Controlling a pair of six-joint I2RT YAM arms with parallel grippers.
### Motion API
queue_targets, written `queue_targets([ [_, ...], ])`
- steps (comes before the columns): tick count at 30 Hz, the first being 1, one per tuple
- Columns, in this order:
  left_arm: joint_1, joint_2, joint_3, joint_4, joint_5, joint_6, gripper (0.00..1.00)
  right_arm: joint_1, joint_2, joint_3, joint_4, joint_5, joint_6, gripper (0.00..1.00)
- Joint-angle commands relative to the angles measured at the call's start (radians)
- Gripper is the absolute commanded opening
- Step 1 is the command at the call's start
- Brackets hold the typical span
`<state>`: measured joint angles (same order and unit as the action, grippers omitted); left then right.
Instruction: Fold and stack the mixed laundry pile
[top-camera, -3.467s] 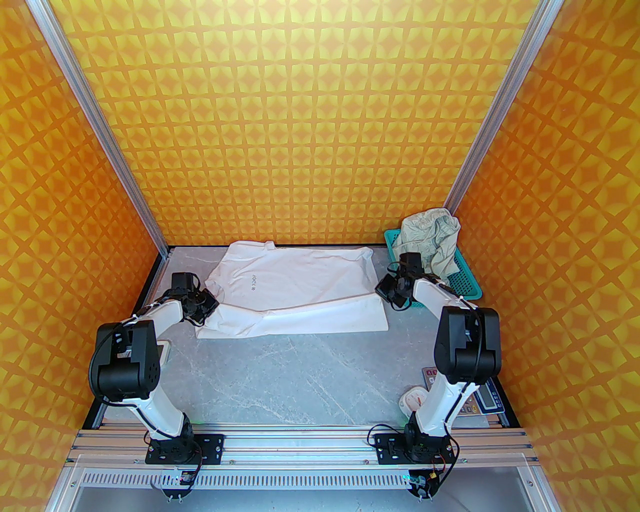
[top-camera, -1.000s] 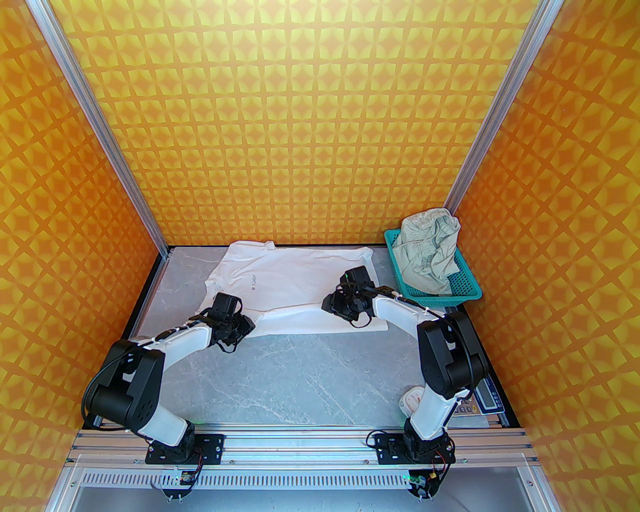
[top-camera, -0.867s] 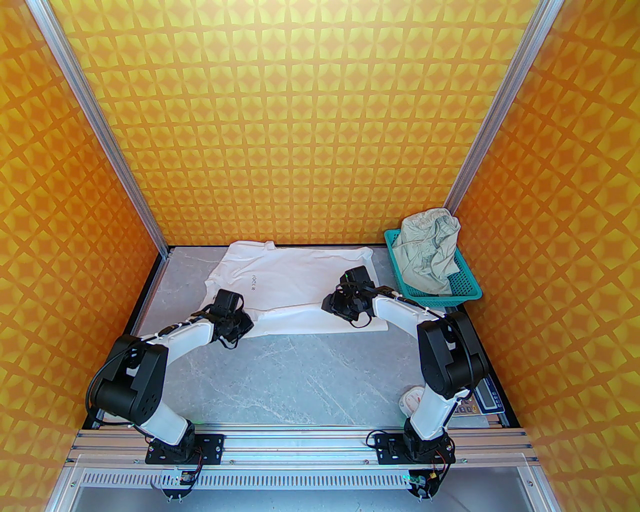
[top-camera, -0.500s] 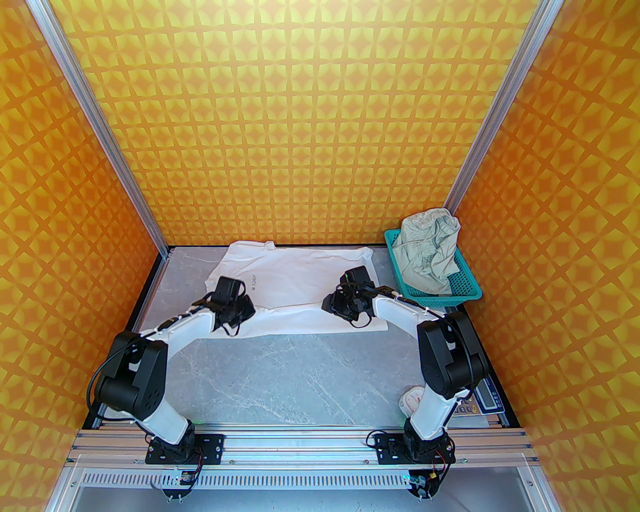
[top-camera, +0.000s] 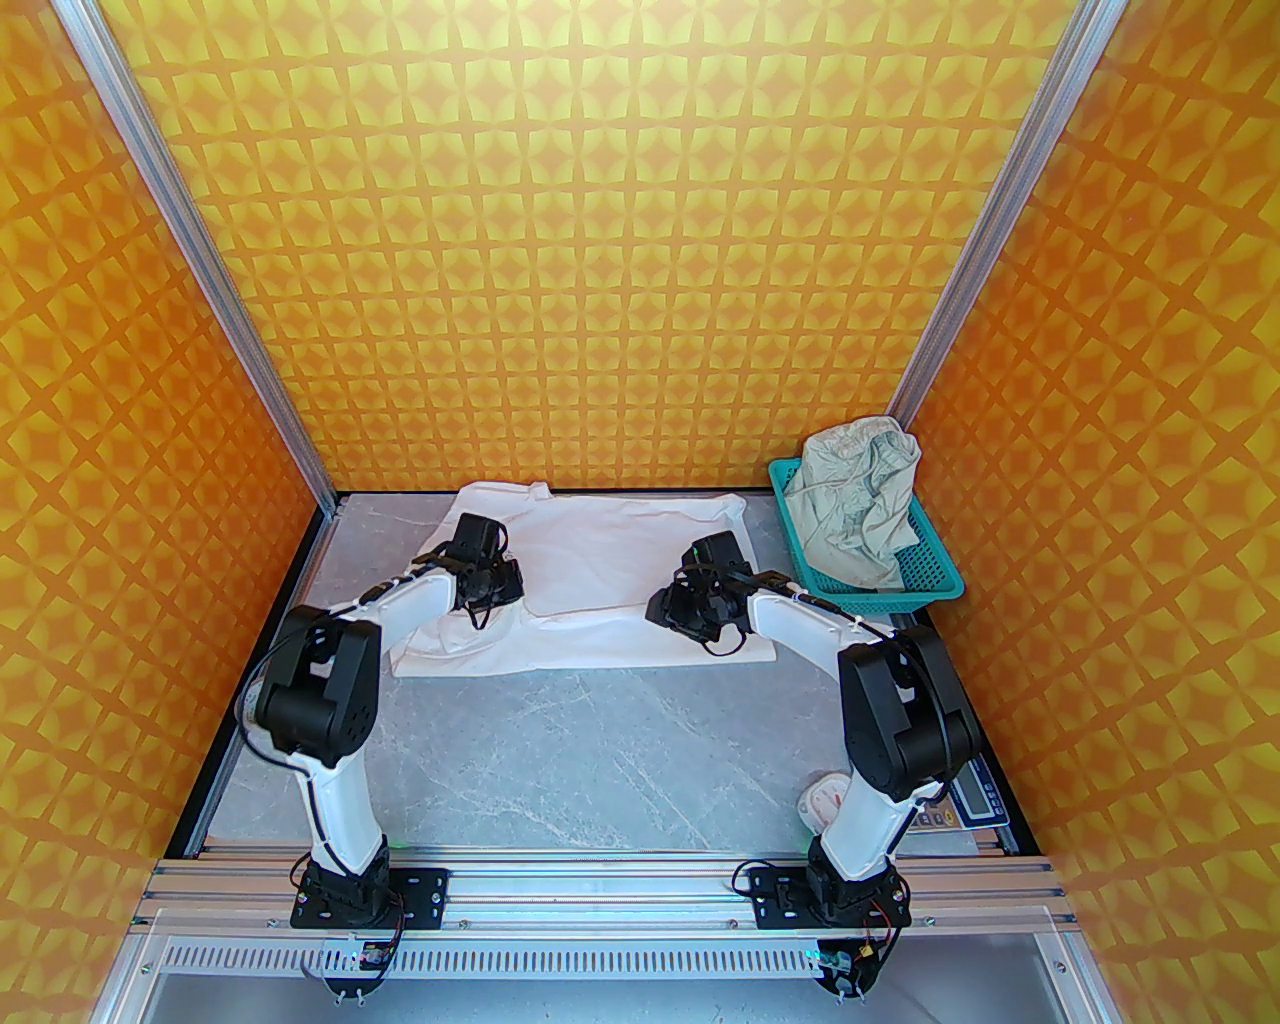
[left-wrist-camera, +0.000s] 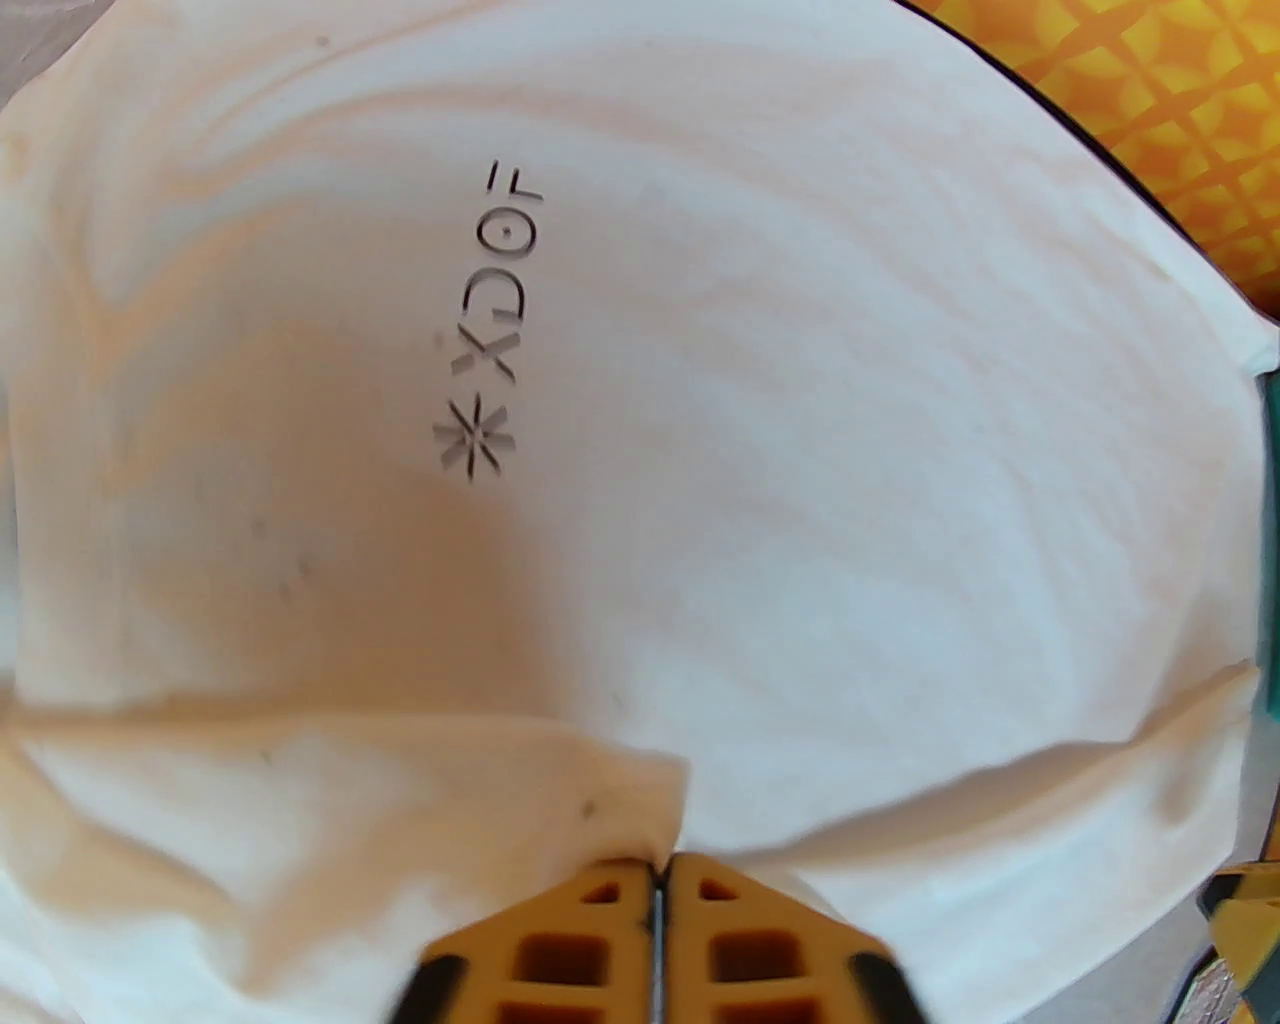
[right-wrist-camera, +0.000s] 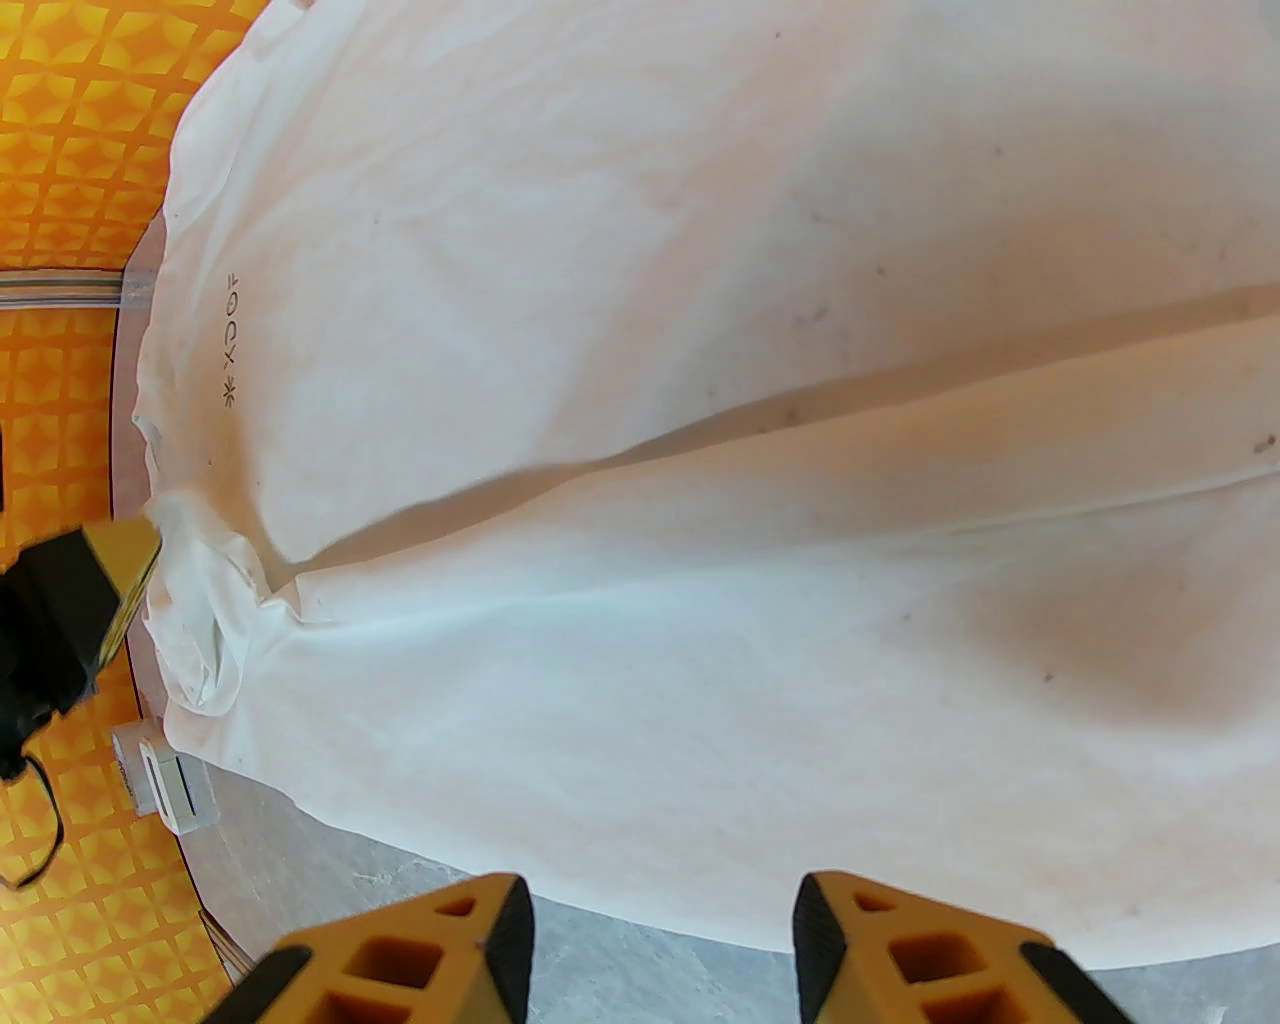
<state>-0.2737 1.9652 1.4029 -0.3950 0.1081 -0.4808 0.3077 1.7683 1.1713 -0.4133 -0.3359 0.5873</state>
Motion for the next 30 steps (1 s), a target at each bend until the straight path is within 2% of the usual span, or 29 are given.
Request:
queue_targets([
  [1, 0.011, -0.053, 0.012, -0.064, -0.015, 0.064, 0.42, -0.006, -0.045, -0.008, -0.037, 0.024, -0.027, 0.48],
  [3, 0.022, -0.124, -0.035, -0.08, -0.016, 0.066, 0.52, -0.009, -0.057, -0.016, -0.039, 0.031, -0.03, 0.48],
  [4, 0.032, -0.157, -0.063, -0.086, -0.016, 0.063, 0.53, -0.009, -0.061, -0.018, -0.039, 0.031, -0.029, 0.48],
  [7, 0.094, -0.274, -0.198, -0.078, -0.007, 0.035, 0.53, -0.009, -0.063, -0.028, -0.026, 0.02, -0.02, 0.48],
  [11, 0.201, -0.359, -0.355, -0.041, 0.073, 0.019, 0.5, -0.01, -0.053, -0.032, -0.016, 0.014, -0.014, 0.48],
  [13, 0.238, -0.365, -0.401, -0.03, 0.112, 0.017, 0.5, -0.01, -0.049, -0.033, -0.013, 0.012, -0.013, 0.48],
  [17, 0.258, -0.324, -0.435, 0.008, 0.153, 0.003, 0.51, -0.009, -0.043, -0.036, -0.004, 0.009, -0.007, 0.48],
  [26, 0.252, -0.25, -0.453, 0.105, 0.192, -0.059, 0.48, -0.01, -0.055, -0.043, -0.01, 0.017, -0.01, 0.48],
  [30, 0.242, -0.226, -0.45, 0.136, 0.214, -0.081, 0.41, -0.009, -0.05, -0.041, -0.005, 0.013, -0.004, 0.48],
])
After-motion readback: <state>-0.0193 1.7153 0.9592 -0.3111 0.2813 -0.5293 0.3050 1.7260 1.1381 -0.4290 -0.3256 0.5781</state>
